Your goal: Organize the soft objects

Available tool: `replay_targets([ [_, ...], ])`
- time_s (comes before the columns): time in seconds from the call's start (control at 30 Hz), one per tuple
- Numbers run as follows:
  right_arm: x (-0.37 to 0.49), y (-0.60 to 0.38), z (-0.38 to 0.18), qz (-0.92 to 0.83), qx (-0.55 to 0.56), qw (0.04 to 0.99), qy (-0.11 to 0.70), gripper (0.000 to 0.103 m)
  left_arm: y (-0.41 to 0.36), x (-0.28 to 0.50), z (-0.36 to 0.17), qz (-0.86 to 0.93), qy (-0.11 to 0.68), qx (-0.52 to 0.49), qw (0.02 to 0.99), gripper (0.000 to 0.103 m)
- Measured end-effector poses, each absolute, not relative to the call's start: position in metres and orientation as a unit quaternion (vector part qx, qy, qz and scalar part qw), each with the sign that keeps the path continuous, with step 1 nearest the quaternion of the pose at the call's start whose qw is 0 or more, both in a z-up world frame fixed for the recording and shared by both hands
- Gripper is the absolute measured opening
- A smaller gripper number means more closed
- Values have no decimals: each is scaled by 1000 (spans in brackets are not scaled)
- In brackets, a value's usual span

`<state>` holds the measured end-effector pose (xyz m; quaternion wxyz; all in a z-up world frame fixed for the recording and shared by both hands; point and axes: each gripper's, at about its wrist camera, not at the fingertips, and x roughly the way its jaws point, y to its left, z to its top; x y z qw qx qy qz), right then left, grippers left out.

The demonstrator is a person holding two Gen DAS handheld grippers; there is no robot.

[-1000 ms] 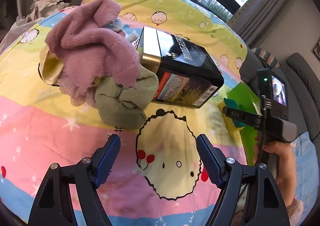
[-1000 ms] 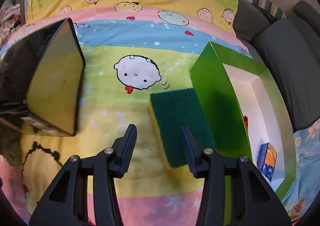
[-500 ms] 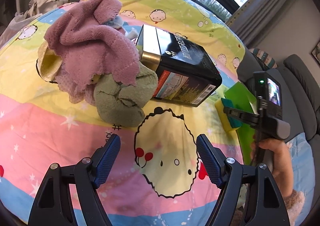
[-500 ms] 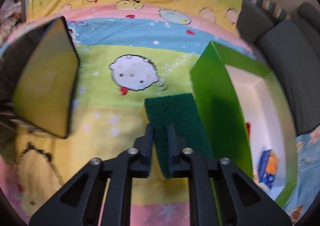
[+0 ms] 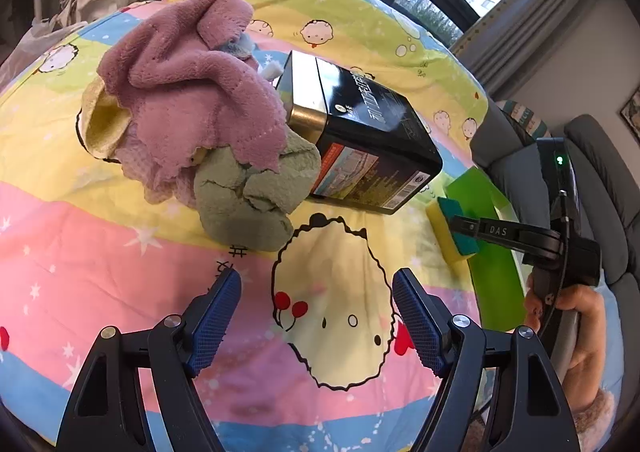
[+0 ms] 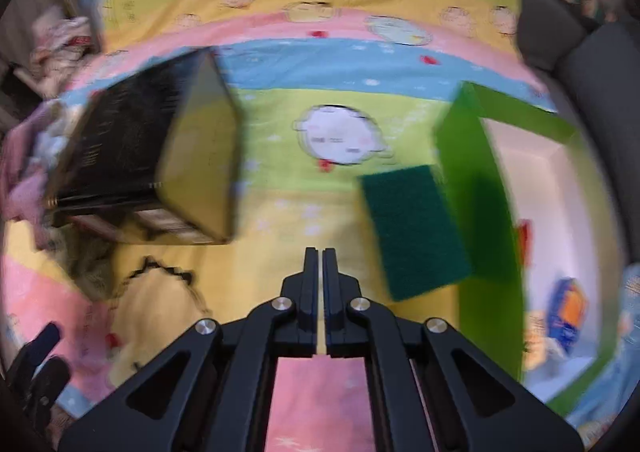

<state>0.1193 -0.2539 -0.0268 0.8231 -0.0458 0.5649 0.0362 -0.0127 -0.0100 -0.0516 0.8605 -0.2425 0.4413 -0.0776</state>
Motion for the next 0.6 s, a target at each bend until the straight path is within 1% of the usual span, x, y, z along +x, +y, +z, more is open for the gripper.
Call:
replay_targets([
  [0.03,122,-258,-29,22,-45,819,571,13,-10,-13,-52,-78,442,-242,860,79],
  [0.07,124,-261,-30,16,-44,816,576,29,-10,-12,-52,-79,443,-241,860,79],
  [0.1,126,-263,-33,10,-45,812,582,38,-10,-12,-52,-79,443,-241,860,79],
  [0.13,128,-265,-36,6,-46,809,586,52,-10,-13,-52,-79,443,-241,860,79],
  [0.17,130,-267,-38,3,-46,809,586,54,-10,-13,-52,-79,442,-242,860,79],
  [0.27,135,-266,-45,-17,-63,802,594,54,-10,-12,-53,-80,444,-243,859,79],
  [0.5,158,-256,-64,-57,-137,788,597,54,-10,-10,-55,-79,449,-242,857,79],
  [0.53,160,-254,-69,-63,-154,787,595,56,-10,-10,-55,-79,450,-241,856,79],
  [0.6,162,-257,-72,-63,-161,789,590,53,-10,-9,-55,-80,450,-241,856,79],
])
